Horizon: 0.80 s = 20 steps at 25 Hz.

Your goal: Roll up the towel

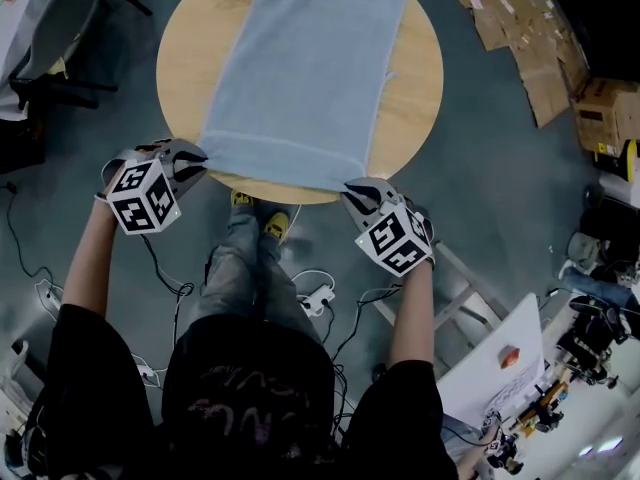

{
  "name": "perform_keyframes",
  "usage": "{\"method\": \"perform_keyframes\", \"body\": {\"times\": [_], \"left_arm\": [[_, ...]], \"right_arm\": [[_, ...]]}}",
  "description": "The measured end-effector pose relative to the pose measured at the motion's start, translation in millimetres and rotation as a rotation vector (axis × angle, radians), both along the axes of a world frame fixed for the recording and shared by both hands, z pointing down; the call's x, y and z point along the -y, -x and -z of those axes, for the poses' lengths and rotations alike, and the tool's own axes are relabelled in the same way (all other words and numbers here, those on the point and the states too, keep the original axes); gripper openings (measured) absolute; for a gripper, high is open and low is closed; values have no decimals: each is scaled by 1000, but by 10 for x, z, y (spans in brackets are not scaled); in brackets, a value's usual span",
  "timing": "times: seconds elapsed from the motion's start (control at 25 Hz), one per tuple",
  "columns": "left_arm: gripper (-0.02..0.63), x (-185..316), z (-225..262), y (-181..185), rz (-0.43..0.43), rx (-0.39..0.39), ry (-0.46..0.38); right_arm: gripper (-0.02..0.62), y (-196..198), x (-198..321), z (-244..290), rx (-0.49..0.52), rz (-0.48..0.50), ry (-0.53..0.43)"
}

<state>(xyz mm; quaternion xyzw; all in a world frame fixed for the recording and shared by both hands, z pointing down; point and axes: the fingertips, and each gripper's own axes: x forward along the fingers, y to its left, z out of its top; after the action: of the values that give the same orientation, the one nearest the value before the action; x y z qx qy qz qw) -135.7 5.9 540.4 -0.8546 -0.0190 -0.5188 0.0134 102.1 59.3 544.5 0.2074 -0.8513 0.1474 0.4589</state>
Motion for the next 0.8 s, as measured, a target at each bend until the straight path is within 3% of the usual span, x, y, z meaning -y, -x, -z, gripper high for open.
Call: {"method": "perform_keyframes", "body": {"times": [0.16, 0.36, 0.48, 0.64, 0.76, 0.8], "left_arm": [[37, 178, 156, -75, 97, -102, 206], [43, 431, 216, -121, 147, -129, 314], [51, 621, 183, -138, 200, -143, 305], [79, 761, 24, -133, 214, -116, 209], [143, 855, 16, -123, 245, -142, 136], [172, 882, 39, -101, 259, -159, 126]], "right_arm": [[34, -71, 156, 103, 106, -101, 83], [49, -146, 409, 101, 136, -155, 135], [54, -194, 565, 51, 124, -186, 133], [92, -241, 642, -58, 100, -195, 127], [106, -268, 662, -33, 106, -195, 61], [142, -293, 671, -2, 108, -204, 33]]}}
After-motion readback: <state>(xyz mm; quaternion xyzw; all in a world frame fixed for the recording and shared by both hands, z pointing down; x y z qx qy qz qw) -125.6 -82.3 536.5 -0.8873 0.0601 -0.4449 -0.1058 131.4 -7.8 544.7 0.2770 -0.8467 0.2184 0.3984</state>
